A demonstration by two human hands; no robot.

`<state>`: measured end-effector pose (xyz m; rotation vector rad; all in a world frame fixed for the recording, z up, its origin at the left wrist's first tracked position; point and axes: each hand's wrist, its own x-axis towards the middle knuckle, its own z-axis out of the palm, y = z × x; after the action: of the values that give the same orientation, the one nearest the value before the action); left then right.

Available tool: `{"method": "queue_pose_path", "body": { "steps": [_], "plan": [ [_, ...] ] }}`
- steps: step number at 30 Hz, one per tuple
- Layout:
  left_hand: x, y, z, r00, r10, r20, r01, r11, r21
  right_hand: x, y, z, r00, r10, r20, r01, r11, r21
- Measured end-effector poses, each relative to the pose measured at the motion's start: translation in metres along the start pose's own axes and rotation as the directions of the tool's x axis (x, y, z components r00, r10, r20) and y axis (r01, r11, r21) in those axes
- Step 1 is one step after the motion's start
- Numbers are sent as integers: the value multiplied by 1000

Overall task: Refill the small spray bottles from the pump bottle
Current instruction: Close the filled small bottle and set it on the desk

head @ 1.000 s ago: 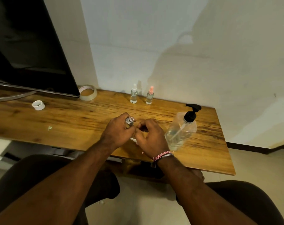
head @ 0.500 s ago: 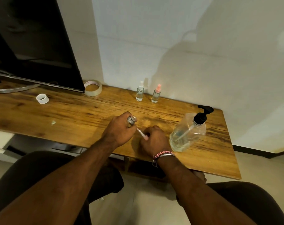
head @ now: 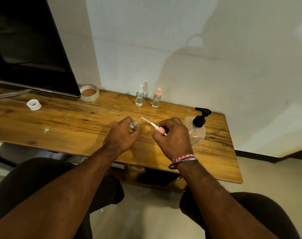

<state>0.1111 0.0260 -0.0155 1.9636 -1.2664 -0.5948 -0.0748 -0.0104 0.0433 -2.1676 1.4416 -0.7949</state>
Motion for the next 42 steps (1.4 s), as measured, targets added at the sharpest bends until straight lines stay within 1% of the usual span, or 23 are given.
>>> {"method": "queue_pose_path", "body": {
  "steps": [2, 6, 12, 21, 25, 30, 34, 39, 42],
  "plan": [
    [0, 1, 1, 1000, 6, 3, -6, 1000, -1, -4, 0, -6, 999, -29, 31, 29, 1000, -4],
    [1, 3, 4, 1000, 27, 13, -27, 1000, 10, -7, 3, -12, 997, -26, 71, 27, 999, -20],
    [1, 4, 8, 992, 96, 81, -105, 988, 111, -5, 5, -9, 991, -19, 134, 25, 999, -44],
    [3, 1, 6, 980, 116, 163, -149, 968, 202, 4, 4, -7, 971, -60, 230, 82, 993, -88],
    [0, 8, 9, 960, 161, 231, -206, 960, 187, 6, 2, -3, 965, -82, 250, 96, 994, -47],
    [-1, 12, 11, 946, 170, 276, -216, 966, 143, 7, 0, -2, 974, -84, 211, 81, 996, 23],
    [-2, 14, 10, 940, 185, 288, -230, 965, 130, 5, 0, -2, 970, -89, 225, 79, 995, 54],
    [-4, 15, 10, 935, 201, 291, -232, 970, 76, 7, 5, -1, 956, -166, 241, 141, 983, 118],
    [-5, 17, 10, 934, 199, 297, -225, 973, 57, 8, 6, -5, 958, -134, 252, 104, 986, 130]
  ]
}}
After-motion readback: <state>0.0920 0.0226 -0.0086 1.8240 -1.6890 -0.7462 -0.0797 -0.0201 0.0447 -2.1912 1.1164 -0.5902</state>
